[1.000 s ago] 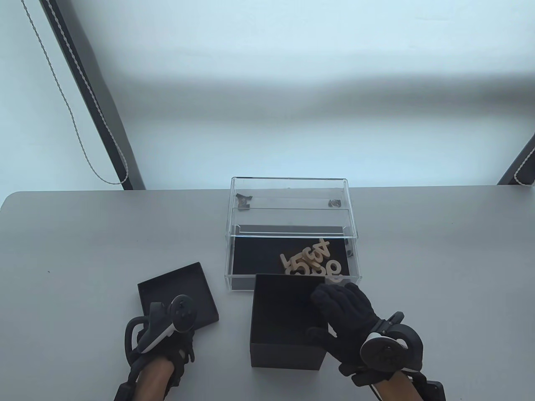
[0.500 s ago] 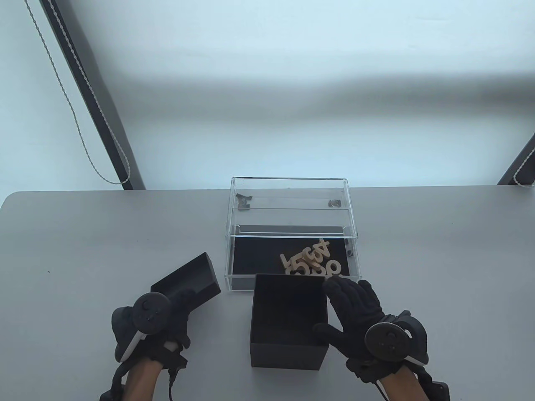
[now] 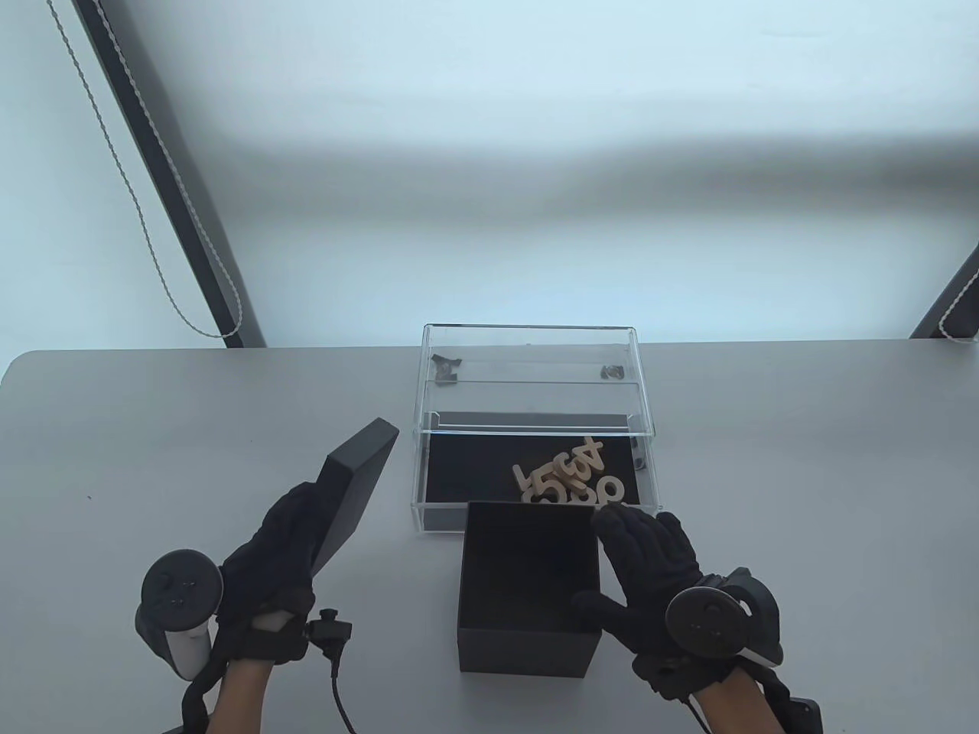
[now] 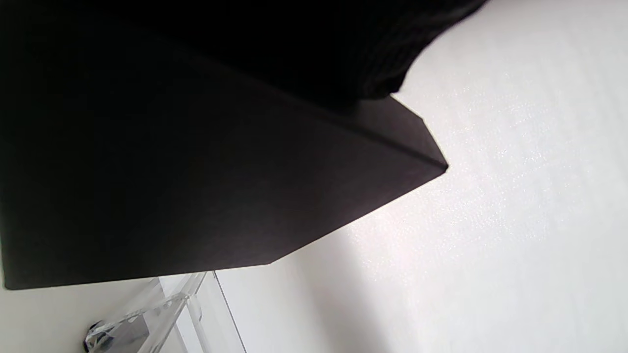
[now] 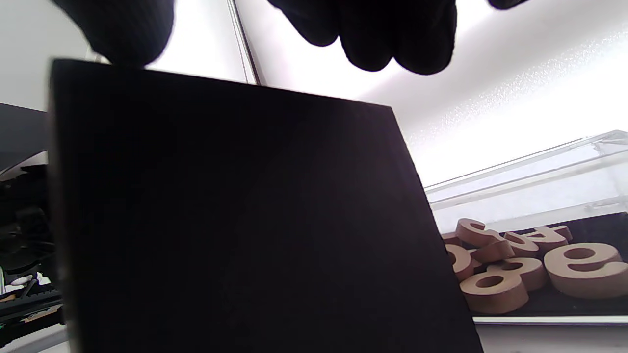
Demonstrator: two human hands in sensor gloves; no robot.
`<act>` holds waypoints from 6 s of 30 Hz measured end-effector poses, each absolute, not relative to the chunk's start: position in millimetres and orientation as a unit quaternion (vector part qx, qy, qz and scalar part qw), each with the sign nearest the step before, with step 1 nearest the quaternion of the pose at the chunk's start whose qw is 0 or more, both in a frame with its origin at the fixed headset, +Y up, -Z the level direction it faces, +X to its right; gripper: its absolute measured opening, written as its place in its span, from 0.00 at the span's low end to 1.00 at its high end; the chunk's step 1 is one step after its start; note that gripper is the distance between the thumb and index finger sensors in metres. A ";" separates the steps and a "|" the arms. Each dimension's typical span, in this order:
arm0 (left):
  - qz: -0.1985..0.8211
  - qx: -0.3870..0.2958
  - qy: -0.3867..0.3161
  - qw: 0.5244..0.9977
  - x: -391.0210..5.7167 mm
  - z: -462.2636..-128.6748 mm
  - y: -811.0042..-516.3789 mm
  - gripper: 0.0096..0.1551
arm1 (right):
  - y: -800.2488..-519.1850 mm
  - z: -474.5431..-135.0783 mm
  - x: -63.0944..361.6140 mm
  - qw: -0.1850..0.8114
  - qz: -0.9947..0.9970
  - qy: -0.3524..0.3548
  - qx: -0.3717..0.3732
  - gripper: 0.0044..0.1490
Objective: Pour number blocks into a drawer
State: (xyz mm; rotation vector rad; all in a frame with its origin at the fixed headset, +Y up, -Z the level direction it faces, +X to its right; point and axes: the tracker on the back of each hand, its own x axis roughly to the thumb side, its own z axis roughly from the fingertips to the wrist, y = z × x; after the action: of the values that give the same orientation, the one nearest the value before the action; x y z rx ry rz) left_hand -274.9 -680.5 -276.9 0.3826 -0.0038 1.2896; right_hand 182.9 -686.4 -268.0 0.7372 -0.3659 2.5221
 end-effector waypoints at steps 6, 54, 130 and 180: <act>0.742 0.151 -0.028 0.652 -266.2 -278.6 -686.9 0.29 | -687.2 -268.1 179.2 0.243 0.924 -0.119 0.271 0.63; 0.778 0.009 -0.116 0.617 -154.5 -278.5 -699.8 0.33 | -674.5 -244.7 141.7 0.196 0.946 -0.029 0.257 0.81; 0.662 -0.056 -0.079 0.743 -148.0 -287.1 -731.6 0.37 | -695.6 -268.8 180.9 0.301 0.908 0.229 0.179 0.75; 0.201 -0.147 -0.211 0.945 -63.3 -273.6 -677.7 0.46 | -715.4 -284.1 210.1 0.331 0.914 0.198 0.126 0.67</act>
State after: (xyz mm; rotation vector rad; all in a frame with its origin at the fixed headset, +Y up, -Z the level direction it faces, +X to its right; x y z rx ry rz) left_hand -63.3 -677.7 -273.6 -0.3000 -0.4295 0.4097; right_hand 210.1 -715.4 -284.1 0.3285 0.5184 2.3884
